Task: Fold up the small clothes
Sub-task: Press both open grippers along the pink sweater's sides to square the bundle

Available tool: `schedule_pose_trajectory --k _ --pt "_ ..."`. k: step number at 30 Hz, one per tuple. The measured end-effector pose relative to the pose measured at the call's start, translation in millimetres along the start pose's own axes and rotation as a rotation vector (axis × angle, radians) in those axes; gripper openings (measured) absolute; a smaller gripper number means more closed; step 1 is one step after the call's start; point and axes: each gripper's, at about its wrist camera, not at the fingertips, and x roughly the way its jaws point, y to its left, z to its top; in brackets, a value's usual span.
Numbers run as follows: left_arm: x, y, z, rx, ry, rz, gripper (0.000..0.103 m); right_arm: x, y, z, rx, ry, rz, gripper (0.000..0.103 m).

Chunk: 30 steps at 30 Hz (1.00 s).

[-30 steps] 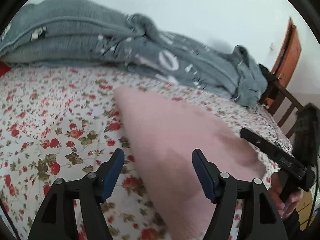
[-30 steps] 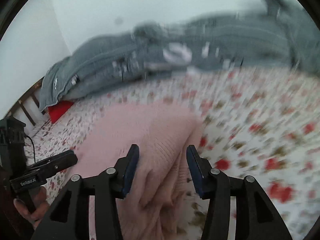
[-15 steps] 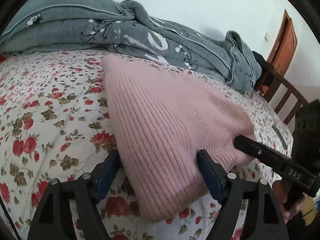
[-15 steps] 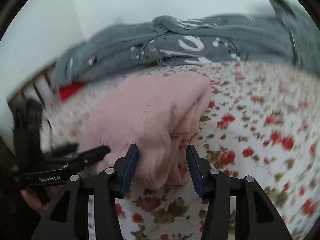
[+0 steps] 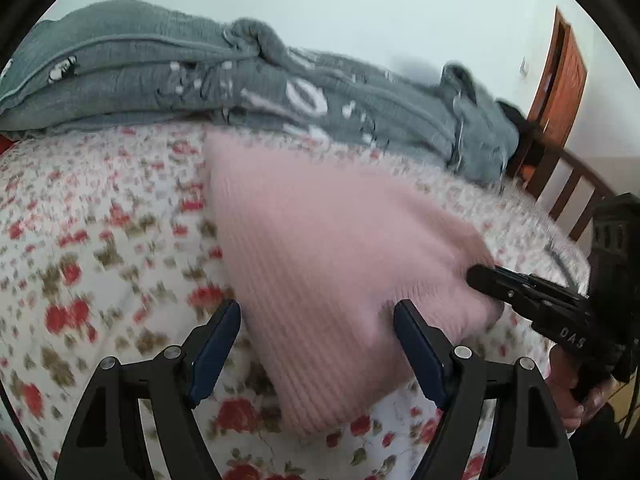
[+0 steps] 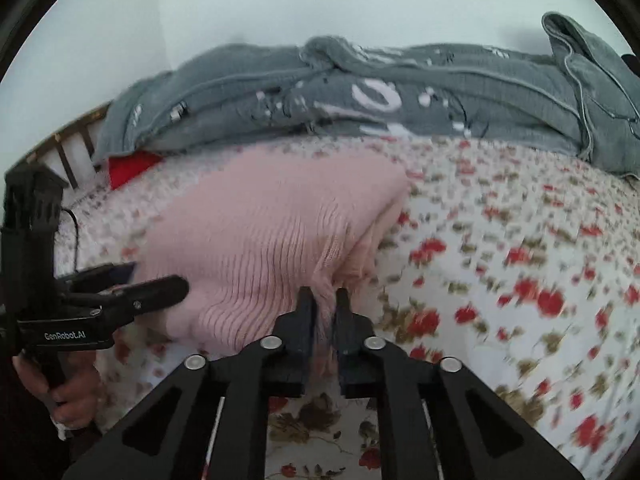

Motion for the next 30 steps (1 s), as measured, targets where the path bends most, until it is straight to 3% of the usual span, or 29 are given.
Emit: schedule_pose_trajectory --k 3,5,8,9,12,14,17,18,21,23,26,27,29,30 --pt "-2 13 22 -0.040 -0.017 -0.010 0.077 1 -7 26 0.040 -0.045 0.037 0.047" --pt "9 26 40 -0.091 0.010 -0.034 0.077 14 -12 42 0.074 -0.047 0.059 0.056" --pt "41 49 56 -0.181 0.107 -0.045 0.076 47 -25 54 0.164 0.027 0.088 0.057" --pt "52 56 57 -0.207 0.139 -0.061 0.076 67 -31 54 0.207 0.093 0.089 0.058" --pt "84 74 50 -0.302 0.242 -0.166 0.075 104 -44 43 0.299 0.185 0.118 0.064" --pt "86 76 47 -0.332 0.204 -0.209 0.054 105 -43 42 0.291 0.171 0.131 0.064" --pt "79 61 57 -0.299 0.140 -0.195 0.040 91 -40 48 0.260 0.116 0.153 0.027" --pt "76 54 64 -0.277 0.119 -0.198 0.039 82 -40 52 0.244 0.080 0.170 0.023" --pt "73 33 90 -0.222 0.074 -0.222 0.039 53 -44 66 0.235 -0.047 0.183 0.023" --pt "82 22 103 -0.198 0.077 -0.224 0.039 45 -50 74 0.238 -0.086 0.156 0.023" --pt "105 19 101 -0.179 0.133 -0.164 0.040 64 -62 76 0.242 -0.011 0.095 0.025" --pt "109 22 97 -0.180 0.151 -0.138 0.042 82 -63 69 0.236 0.084 0.072 0.026" --pt "107 36 87 -0.211 0.151 -0.161 0.046 94 -64 55 0.235 0.132 0.071 0.029" --pt "103 44 83 -0.232 0.149 -0.185 0.049 89 -63 51 0.240 0.109 0.089 0.030"
